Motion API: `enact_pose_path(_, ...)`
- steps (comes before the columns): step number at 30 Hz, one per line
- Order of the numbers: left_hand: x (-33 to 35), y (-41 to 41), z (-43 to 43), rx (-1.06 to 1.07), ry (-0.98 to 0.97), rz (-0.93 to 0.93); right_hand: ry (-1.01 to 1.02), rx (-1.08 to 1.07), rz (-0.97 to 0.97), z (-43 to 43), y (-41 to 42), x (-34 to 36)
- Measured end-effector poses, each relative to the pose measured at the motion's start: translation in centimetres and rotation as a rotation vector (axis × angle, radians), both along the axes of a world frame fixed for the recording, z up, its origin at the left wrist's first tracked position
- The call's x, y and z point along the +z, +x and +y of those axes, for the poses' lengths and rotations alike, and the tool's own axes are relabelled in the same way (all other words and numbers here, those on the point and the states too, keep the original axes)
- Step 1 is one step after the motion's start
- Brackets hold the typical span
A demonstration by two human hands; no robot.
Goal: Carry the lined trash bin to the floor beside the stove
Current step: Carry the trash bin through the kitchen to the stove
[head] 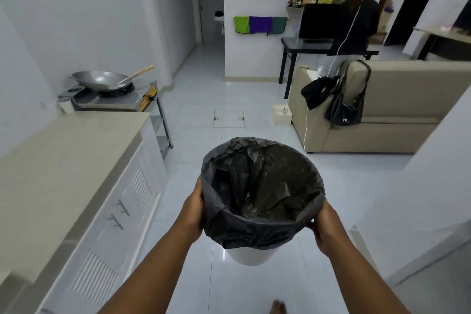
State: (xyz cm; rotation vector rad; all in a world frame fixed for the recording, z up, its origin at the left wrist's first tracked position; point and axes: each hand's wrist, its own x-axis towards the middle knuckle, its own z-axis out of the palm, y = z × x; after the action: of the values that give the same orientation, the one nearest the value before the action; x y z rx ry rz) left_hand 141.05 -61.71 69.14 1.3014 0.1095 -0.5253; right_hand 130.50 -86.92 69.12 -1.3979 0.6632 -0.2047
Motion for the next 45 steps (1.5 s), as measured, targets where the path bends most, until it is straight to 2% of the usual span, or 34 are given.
enact_pose_path(7,0.2,13.5,-8.3,0.146,0.036,0.031,0.072,0.042,0.013,-8.4,16.2,-0.8)
enact_pose_path(17,-0.4,32.1,-16.7,0.280,-0.009,0.054,0.053,0.117,0.008,-17.6,37.0,-0.5)
enact_pose_path(23,-1.3,46.4,-19.9,0.190,-0.020,0.047,0.038,0.091,0.009,-21.2,50.9,-2.0)
enact_pose_path(32,0.4,68.7,-24.7,0.083,-0.017,0.019,0.059,0.041,0.003,-26.0,71.5,0.2)
enact_pose_path(39,0.4,83.7,-29.2,0.133,-0.038,0.053,0.051,0.067,-0.023,-29.9,86.3,0.5)
enact_pose_path(45,-1.0,95.9,-33.3,0.225,-0.035,0.071,0.030,0.199,-0.020,-34.2,100.8,0.4)
